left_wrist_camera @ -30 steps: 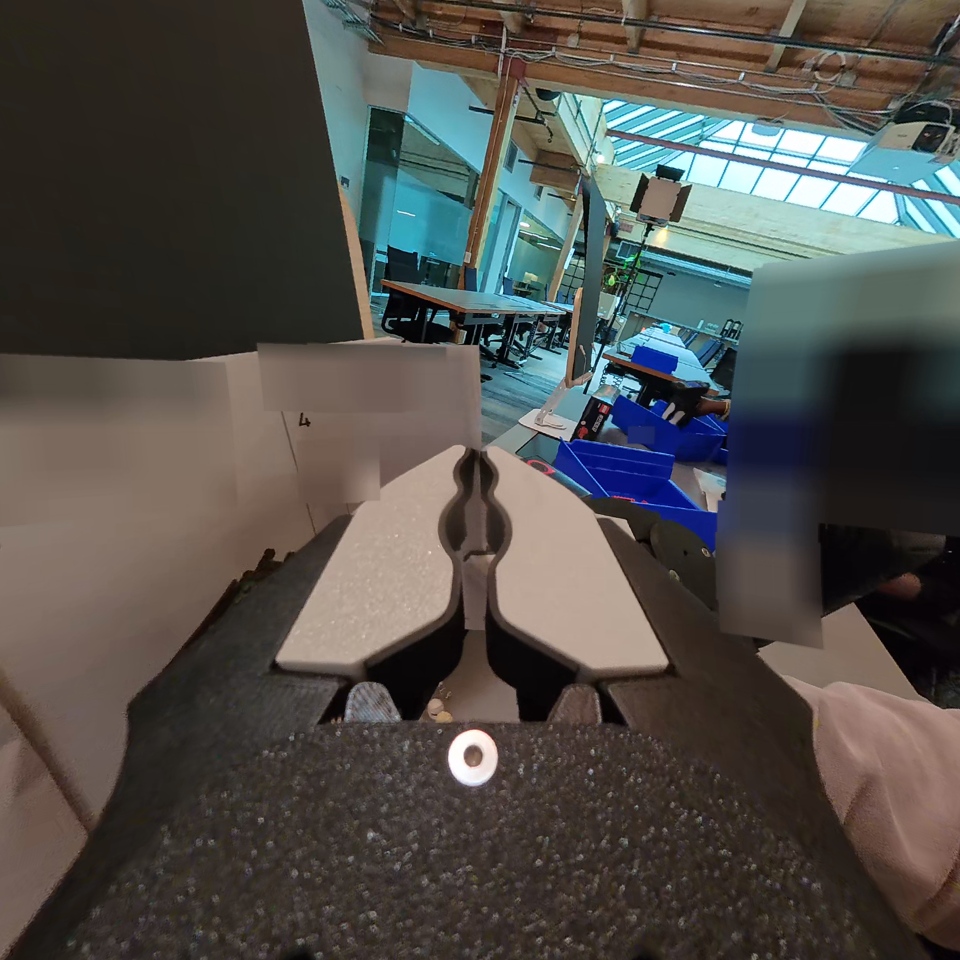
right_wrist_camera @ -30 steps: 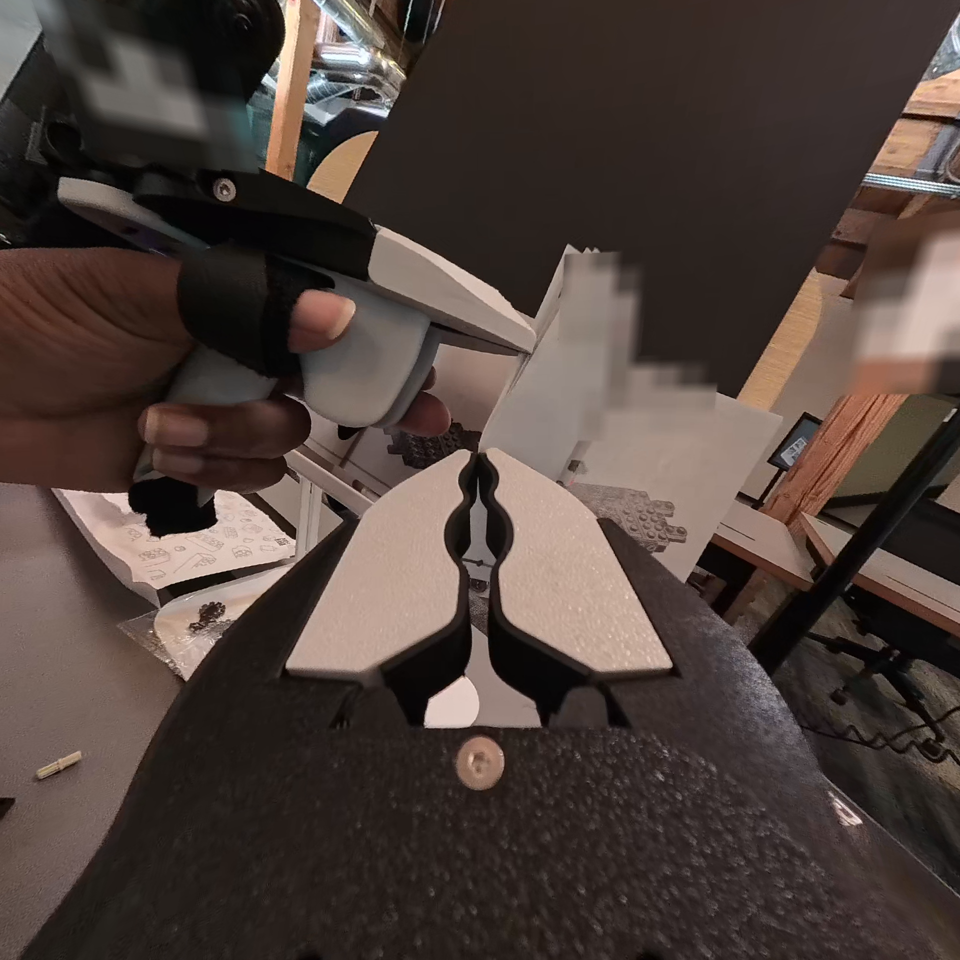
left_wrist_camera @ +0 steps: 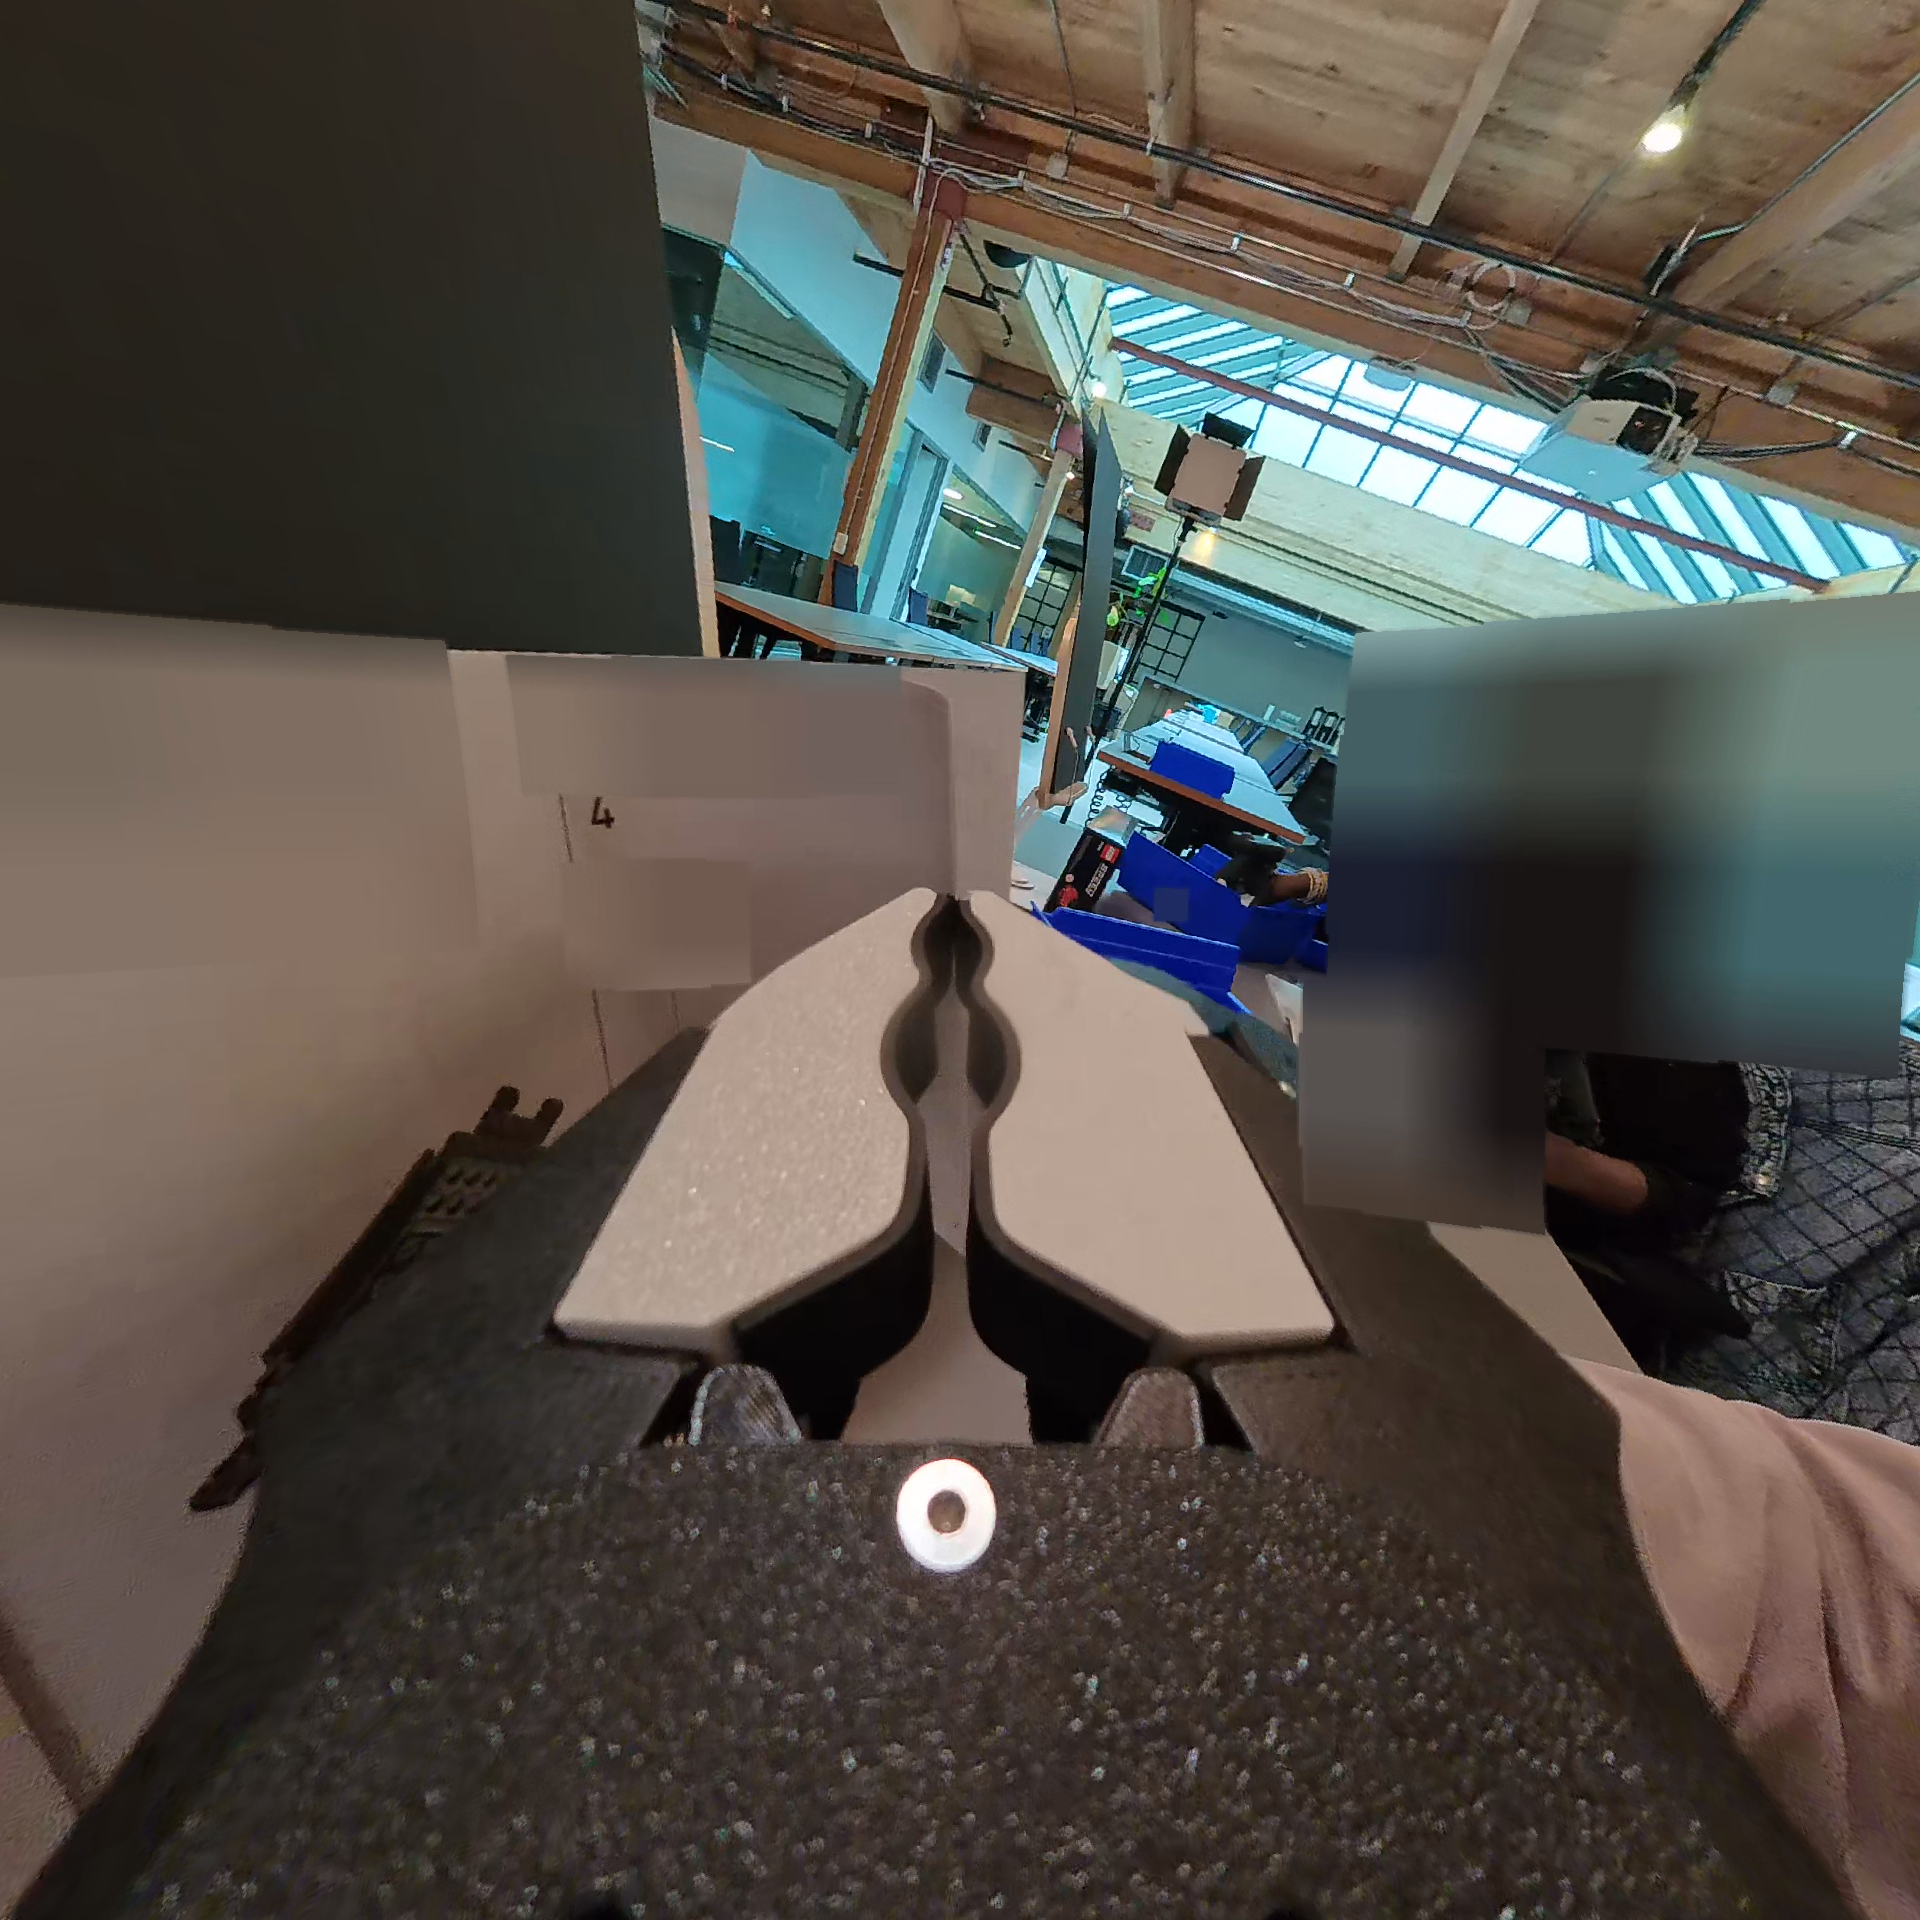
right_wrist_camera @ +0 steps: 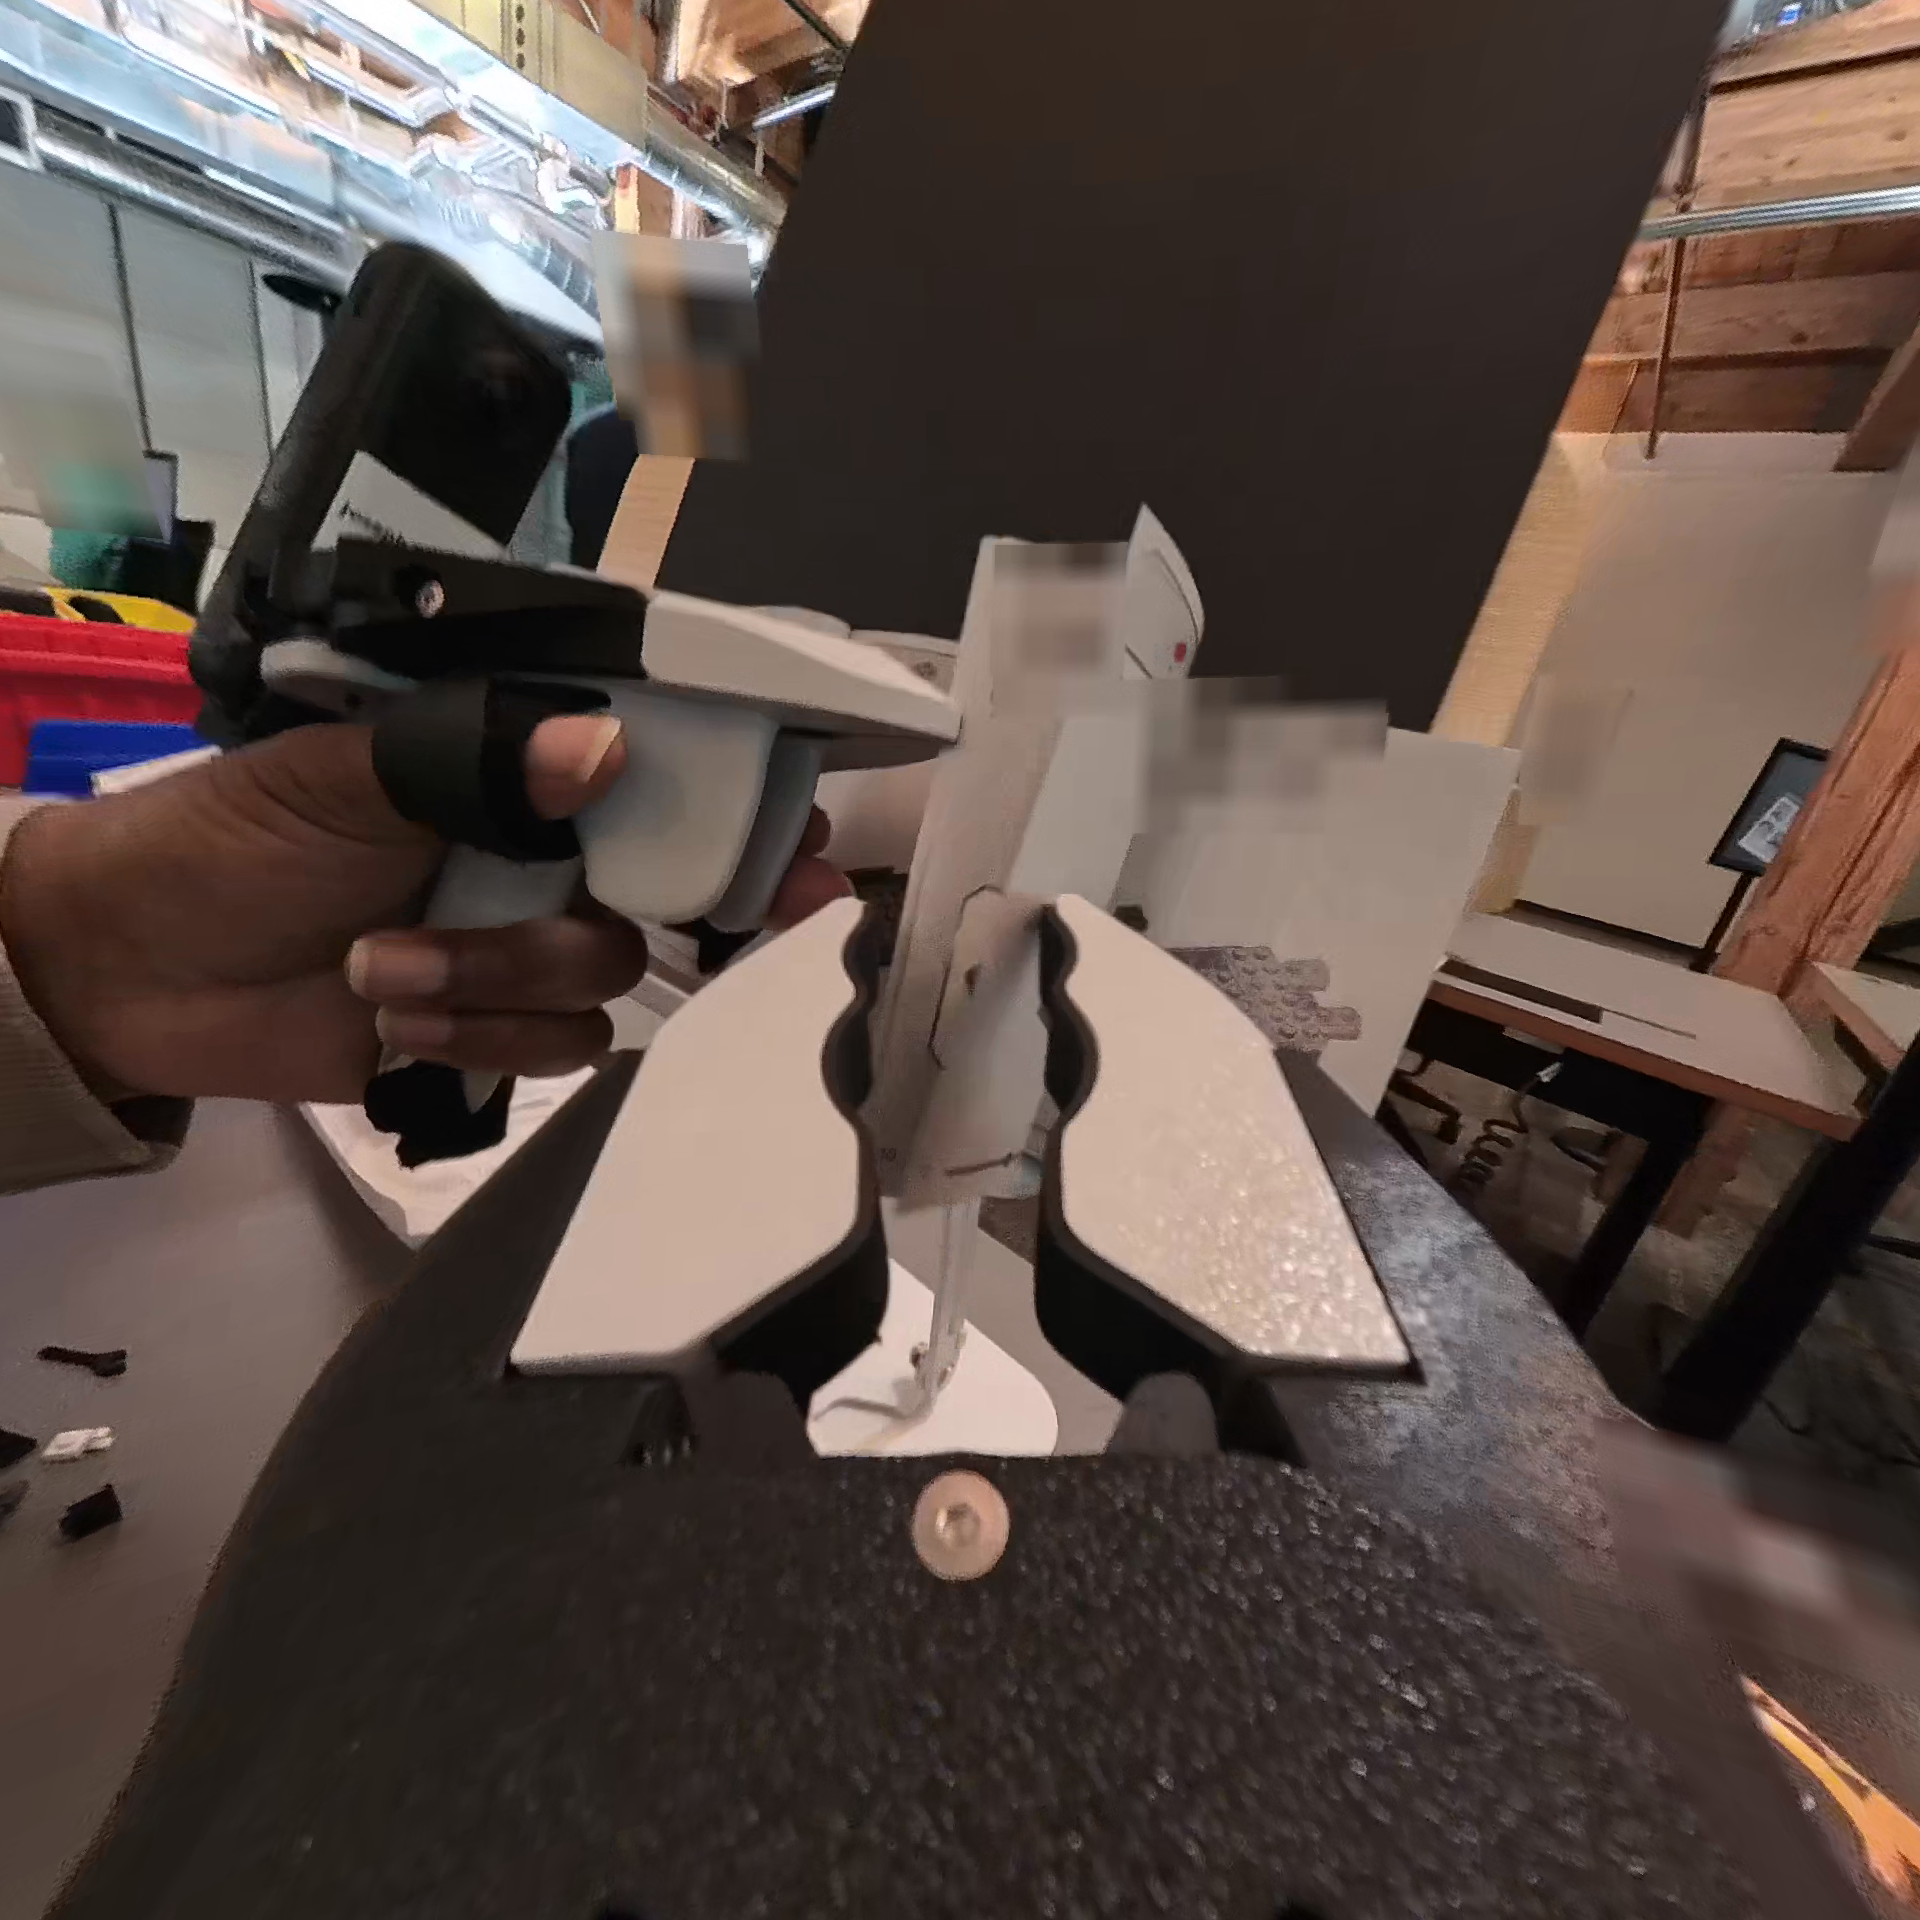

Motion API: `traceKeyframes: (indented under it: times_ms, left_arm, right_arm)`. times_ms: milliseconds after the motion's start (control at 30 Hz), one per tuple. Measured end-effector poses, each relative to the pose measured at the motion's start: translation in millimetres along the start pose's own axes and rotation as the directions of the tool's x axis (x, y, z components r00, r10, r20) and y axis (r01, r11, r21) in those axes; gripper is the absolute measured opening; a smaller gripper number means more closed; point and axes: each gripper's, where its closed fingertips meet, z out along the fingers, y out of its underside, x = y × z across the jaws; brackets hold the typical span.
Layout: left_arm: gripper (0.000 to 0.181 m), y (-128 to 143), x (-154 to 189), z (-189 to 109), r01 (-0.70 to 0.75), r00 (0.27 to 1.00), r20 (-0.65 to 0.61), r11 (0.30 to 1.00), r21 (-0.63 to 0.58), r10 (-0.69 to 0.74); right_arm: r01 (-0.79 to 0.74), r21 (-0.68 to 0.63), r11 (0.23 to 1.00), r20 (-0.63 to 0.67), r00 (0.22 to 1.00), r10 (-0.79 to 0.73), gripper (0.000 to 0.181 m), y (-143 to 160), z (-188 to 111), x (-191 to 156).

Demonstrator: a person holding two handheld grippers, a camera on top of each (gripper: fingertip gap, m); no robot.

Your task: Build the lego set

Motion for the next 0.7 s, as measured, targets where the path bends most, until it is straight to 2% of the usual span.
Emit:
traceKeyframes:
  times_ms: [100,200,333,433,567,633,700]
  left_arm:
    - [0.000,0.2,-2.0,-1.6,0.006,1.000,0.002,1.000,0.003,-0.006]
    - [0.000,1.8,-1.6,-1.6,0.005,1.000,-0.004,1.000,0.005,-0.005]
    - [0.000,2.4,-2.2,-2.0,0.017,1.000,-0.004,1.000,0.010,-0.017]
    - [0.000,3.4,-2.4,-3.0,0.013,1.000,-0.006,1.000,-0.002,-0.013]
    - [0.000,2.4,-5.3,-7.6,0.001,1.000,0.014,1.000,-0.004,-0.001]
    - [0.000,1.0,-8.6,-13.4,-0.015,0.999,0.046,1.000,-0.005,0.015]
    - [0.000,-1.4,-12.3,-21.7,-0.061,0.993,0.100,0.998,-0.013,0.062]
  right_arm:
    - [-0.054,0.008,0.999,-0.002,0.999,0.054,0.041,-9.5,0.0,9.1]
    - [-0.107,-0.041,0.993,0.007,0.994,0.107,0.051,-7.7,7.1,17.0]
    - [-0.126,-0.134,0.983,0.013,0.992,0.129,0.047,11.8,16.0,25.0]
    - [-0.140,-0.126,0.982,-0.067,0.989,0.132,0.033,17.1,12.3,42.5]
    - [-0.141,-0.103,0.985,-0.230,0.967,0.114,0.035,18.0,-3.7,74.2]
    - [-0.062,-0.059,0.996,-0.361,0.932,0.036,0.041,2.7,-22.5,95.1]
    - [0.037,-0.006,0.999,-0.364,0.931,-0.037,0.042,-20.0,-33.6,88.5]
